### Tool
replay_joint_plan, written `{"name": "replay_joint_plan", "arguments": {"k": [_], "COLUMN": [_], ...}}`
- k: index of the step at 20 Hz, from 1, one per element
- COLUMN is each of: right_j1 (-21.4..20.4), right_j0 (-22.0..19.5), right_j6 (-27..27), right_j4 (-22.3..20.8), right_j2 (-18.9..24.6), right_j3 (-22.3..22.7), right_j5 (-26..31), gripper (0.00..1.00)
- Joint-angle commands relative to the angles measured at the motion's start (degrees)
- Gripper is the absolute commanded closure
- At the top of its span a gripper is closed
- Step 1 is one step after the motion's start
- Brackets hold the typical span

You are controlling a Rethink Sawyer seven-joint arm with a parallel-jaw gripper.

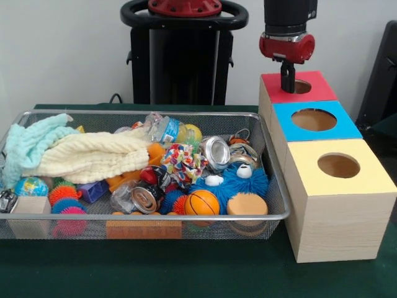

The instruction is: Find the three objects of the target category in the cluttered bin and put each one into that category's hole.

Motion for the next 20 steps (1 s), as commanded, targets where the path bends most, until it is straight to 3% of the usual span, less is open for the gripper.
{"name": "replay_joint_plan", "arguments": {"k": [1, 2, 4, 6, 10, 14, 17, 20], "right_j1": [-17.00, -21.79, -27.19, -30.04, -31.56, -29.73, -18.27, -10.23], "right_j0": [-12.09, -13.64, -16.66, -18.57, -17.85, -16.14, -17.02, -15.00], "right_j6": [-4.95, -6.87, -10.11, -13.20, -16.51, -16.70, -15.13, -11.51], "right_j4": [18.60, 24.74, 32.93, 38.20, 41.42, 38.61, 25.88, 11.10], "right_j2": [14.36, 17.33, 21.49, 23.41, 21.58, 18.84, 16.90, 10.87], "right_j3": [8.38, 8.99, 9.56, 10.14, 10.23, 9.73, 10.32, 6.76], "right_j5": [22.34, 28.77, 36.63, 40.36, 42.03, 39.91, 25.52, 18.65], "gripper": [1.00, 1.00, 1.00, 1.00, 1.00, 1.00, 1.00, 1.00]}}
